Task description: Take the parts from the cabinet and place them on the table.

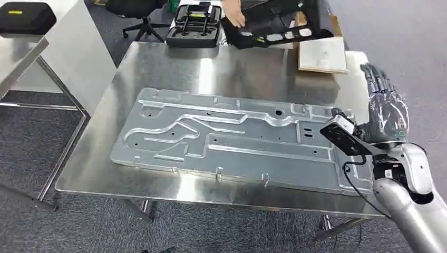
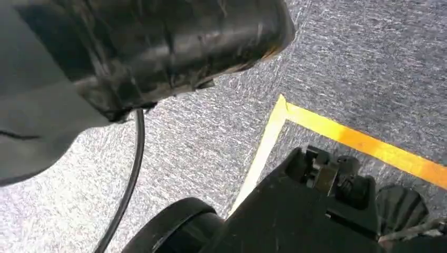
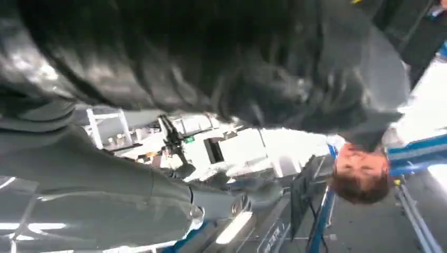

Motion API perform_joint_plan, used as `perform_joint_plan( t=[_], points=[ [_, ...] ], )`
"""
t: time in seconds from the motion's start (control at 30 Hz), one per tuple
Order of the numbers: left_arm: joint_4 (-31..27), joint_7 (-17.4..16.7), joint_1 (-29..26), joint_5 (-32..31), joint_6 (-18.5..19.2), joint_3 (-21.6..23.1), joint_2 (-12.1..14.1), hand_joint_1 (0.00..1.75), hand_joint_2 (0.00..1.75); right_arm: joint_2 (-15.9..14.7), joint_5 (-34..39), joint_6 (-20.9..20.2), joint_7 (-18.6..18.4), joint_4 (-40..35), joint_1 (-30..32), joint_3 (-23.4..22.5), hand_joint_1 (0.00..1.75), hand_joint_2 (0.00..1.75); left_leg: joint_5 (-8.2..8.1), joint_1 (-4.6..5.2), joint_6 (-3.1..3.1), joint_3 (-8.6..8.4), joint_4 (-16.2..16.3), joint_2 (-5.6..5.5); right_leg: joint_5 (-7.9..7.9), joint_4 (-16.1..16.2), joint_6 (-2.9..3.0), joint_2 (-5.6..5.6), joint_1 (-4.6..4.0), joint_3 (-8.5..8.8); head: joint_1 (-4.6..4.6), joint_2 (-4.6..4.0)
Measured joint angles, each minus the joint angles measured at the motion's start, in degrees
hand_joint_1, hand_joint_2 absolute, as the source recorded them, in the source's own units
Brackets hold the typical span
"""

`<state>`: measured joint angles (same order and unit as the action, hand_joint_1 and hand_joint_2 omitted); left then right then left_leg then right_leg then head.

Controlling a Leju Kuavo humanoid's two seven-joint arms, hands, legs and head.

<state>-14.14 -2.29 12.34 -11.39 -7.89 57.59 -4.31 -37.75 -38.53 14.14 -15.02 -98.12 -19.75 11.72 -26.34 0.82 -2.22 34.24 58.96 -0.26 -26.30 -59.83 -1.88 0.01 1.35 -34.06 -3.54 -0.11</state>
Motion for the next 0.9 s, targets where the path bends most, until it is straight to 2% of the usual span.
perform_joint_plan(
  t=[0.07, 0.1, 0.13, 0.17, 0.2, 0.23, 0.27, 0.3, 0.33, 0.4, 0.43, 0.47, 0.57, 0.6, 0.63, 0.67, 0.73, 0.77, 0.8, 0.83, 0.87, 0.9],
  points=[
    [0.0, 0.0, -0.1, 0.0, 0.0, 0.0, 0.0, 0.00, 0.00, 0.2, -0.2, 0.3, 0.1, -0.1, 0.0, 0.0, 0.00, 0.00, 0.10, -0.05, 0.24, 0.03, 0.0, 0.00, 0.12, -0.1, 0.46, 0.16, -0.11, -0.21, 0.02, 0.00],
    [0.0, 0.1, -0.1, 0.0, 0.0, 0.0, 0.0, 0.00, 0.00, 0.3, -0.2, 0.6, 0.4, -0.3, 0.0, 0.0, 0.00, 0.00, -0.16, -0.10, 0.57, 0.14, 0.3, 0.01, 0.35, 0.2, 0.93, 0.14, 0.21, -0.18, 0.04, 0.00],
    [0.0, 0.3, -0.1, 0.0, -0.2, 0.0, 0.0, 0.00, 0.00, 0.4, -0.2, 1.4, 1.1, -0.8, 0.0, 0.0, 0.00, 0.00, -1.22, -0.29, 1.05, 0.66, 1.4, -0.02, 0.43, 0.2, 1.19, 0.09, 0.26, -0.18, 0.11, 0.00],
    [0.0, 0.5, 0.0, 0.0, -0.4, 0.0, 0.0, 0.00, 0.00, 0.8, -0.3, 2.3, 1.5, -1.4, 0.1, 0.0, 0.00, 0.00, -3.10, -0.33, 1.52, 1.91, 4.1, 0.02, 0.48, 0.2, 1.48, 0.02, 0.30, -0.26, -0.48, 0.00],
    [0.0, 0.5, 0.0, 0.0, -0.5, -0.1, 0.0, 0.00, 0.00, 1.0, -0.3, 2.8, 1.8, -1.7, 0.1, 0.0, 0.00, 0.00, -4.42, -0.45, 1.72, 3.02, 6.6, 0.02, 0.52, 0.2, 1.61, 0.01, 0.29, -0.31, -0.44, 0.00],
    [0.0, 0.7, -0.1, 0.0, -0.7, -0.1, 0.0, 0.00, 0.00, 1.8, -0.4, 4.0, 2.3, -2.3, 0.4, 0.0, 0.00, 0.00, -7.27, -0.65, 2.12, 6.09, 13.1, 0.02, 0.57, 0.2, 1.70, -0.01, 0.24, -0.45, -0.46, 0.00],
    [0.0, 0.7, -0.2, 0.0, -0.8, -0.1, 0.0, 0.00, 0.00, 2.5, -0.5, 4.8, 2.5, -2.7, 0.7, 0.0, 0.00, 0.00, -8.05, -0.73, 2.28, 7.66, 16.3, 0.02, 0.58, 0.2, 1.71, -0.01, 0.22, -0.50, -0.44, 0.00],
    [0.0, 0.7, -0.2, -0.1, -0.9, -0.1, 0.0, 0.00, 0.00, 2.8, -0.5, 5.2, 2.7, -3.0, 1.0, 0.0, 0.00, 0.00, -7.97, -0.76, 2.29, 8.00, 17.0, 0.02, 0.58, 0.2, 1.71, -0.01, 0.22, -0.51, -0.39, 0.00],
    [0.0, 0.7, -0.3, -0.1, -0.9, -0.1, 0.0, 0.00, 0.00, 3.9, -0.5, 6.2, 3.2, -3.7, 1.4, 0.1, 0.00, 0.00, -6.32, -0.80, 2.18, 7.30, 15.4, 0.02, 0.58, 0.1, 1.71, 0.02, 0.21, -0.52, -0.46, 0.00],
    [-0.1, 0.6, -0.2, -0.1, -0.9, -0.1, 0.0, 0.00, 0.00, 5.3, -0.5, 8.4, 4.2, -4.6, 1.7, 0.4, 0.00, 0.00, -1.59, -0.78, 1.57, 2.59, 6.2, -0.03, 0.73, 0.1, 1.69, 0.12, 0.20, -0.47, -0.46, 0.00],
    [-0.1, 0.5, 0.0, -0.1, -0.8, -0.1, 0.0, 0.00, 0.00, 6.1, -0.5, 10.3, 4.9, -5.1, 1.9, 0.4, 0.00, 0.00, 0.03, -0.74, 1.11, 0.13, 1.5, -0.13, 0.81, 0.1, 1.59, 0.16, 0.19, -0.44, -0.44, 0.00],
    [-0.1, 0.5, 0.1, 0.0, -0.8, -0.2, 0.0, 0.00, 0.00, 7.0, -0.1, 12.1, 5.8, -5.5, 2.3, 0.4, 0.00, 0.00, -0.38, -0.40, 1.00, -0.68, 0.0, -0.15, 0.85, 0.0, 1.33, 0.19, -0.19, -0.63, -0.37, 0.00],
    [-0.1, 0.5, 0.0, 0.1, -0.7, -0.3, 0.0, 0.00, 0.00, 9.3, 0.4, 14.8, 7.2, -6.2, 3.5, 0.9, 0.00, 0.00, 0.08, -0.24, 0.66, -0.24, 0.0, -0.18, 1.40, 0.4, 0.53, 0.18, 0.13, -0.64, -0.33, 0.00],
    [-0.1, 0.5, -0.1, 0.1, -0.7, -0.3, 0.0, 0.00, 0.00, 9.8, 0.5, 14.9, 7.3, -6.5, 3.8, 1.0, 0.00, 0.00, 0.74, -0.51, 0.07, -0.20, -0.7, -0.07, 1.67, 0.6, 0.01, 0.18, -0.13, -0.69, -0.37, 0.00],
    [-0.1, 0.5, 0.0, 0.1, -0.7, -0.3, -0.1, 0.00, 0.00, 10.1, 0.6, 15.1, 7.4, -6.6, 4.0, 1.1, 0.00, 0.00, 1.42, -0.84, -0.28, -0.21, -1.4, 0.16, 0.68, 0.2, -0.05, 0.11, 0.14, -0.92, -0.37, 0.00],
    [-0.1, 0.5, 0.1, 0.1, -0.7, -0.3, -0.1, 0.00, 0.00, 10.4, 1.0, 15.4, 7.6, -6.7, 4.1, 1.2, 0.00, 0.00, 1.84, -0.70, -0.50, 0.07, -1.6, 0.18, -1.87, -1.8, -0.11, 0.07, 0.12, -1.67, -0.24, 0.00],
    [-0.1, 0.5, 0.1, 0.1, -0.6, -0.4, -0.1, 0.00, 0.00, 11.3, 1.9, 16.4, 8.4, -6.8, 4.3, 1.2, 0.00, 0.00, 2.32, -0.62, -0.93, 0.92, -1.5, 0.29, -7.38, -9.5, -0.20, 0.09, 0.07, -4.14, -0.15, 0.00],
    [-0.1, 0.4, 0.1, 0.1, -0.5, -0.5, -0.1, 0.00, 0.00, 11.7, 2.3, 16.9, 8.6, -6.9, 4.7, 1.3, 0.00, 0.00, 2.66, -0.51, -1.02, 1.40, -1.5, 0.34, -9.35, -13.4, -0.29, 0.09, 0.09, -5.24, -0.17, 0.00],
    [-0.1, 0.3, 0.1, 0.1, -0.4, -0.5, -0.1, 0.00, 0.00, 12.2, 2.8, 17.5, 9.2, -6.9, 5.2, 1.4, 0.00, 0.00, 3.08, -0.46, -1.04, 2.01, -1.5, 0.35, -9.93, -15.5, -0.35, 0.09, 0.09, -5.38, -0.17, 0.00],
    [-0.1, 0.2, 0.1, 0.1, -0.4, -0.5, -0.1, 0.00, 0.00, 12.7, 3.1, 17.9, 9.6, -7.0, 5.5, 1.5, 0.00, 0.00, 3.43, -0.46, -0.98, 2.58, -1.3, 0.34, -9.17, -14.8, -0.38, 0.08, 0.11, -4.47, -0.13, 0.00],
    [-0.1, 0.1, 0.2, 0.1, -0.3, -0.5, -0.1, 0.00, 0.00, 13.4, 3.6, 18.3, 10.1, -7.2, 5.6, 1.7, 0.00, 0.00, 3.79, -0.48, -0.89, 3.22, -1.1, 0.34, -7.25, -11.7, -0.43, 0.06, 0.18, -2.21, -0.15, 0.00],
    [-0.1, 0.1, 0.2, 0.0, -0.1, -0.5, -0.1, 0.00, 0.00, 13.8, 4.1, 18.7, 10.5, -7.4, 5.6, 1.9, 0.00, 0.00, 4.06, -0.53, -0.71, 3.79, -0.9, 0.33, -5.15, -7.1, -0.47, 0.01, 0.26, 0.87, -0.17, 0.00]
  ],
)
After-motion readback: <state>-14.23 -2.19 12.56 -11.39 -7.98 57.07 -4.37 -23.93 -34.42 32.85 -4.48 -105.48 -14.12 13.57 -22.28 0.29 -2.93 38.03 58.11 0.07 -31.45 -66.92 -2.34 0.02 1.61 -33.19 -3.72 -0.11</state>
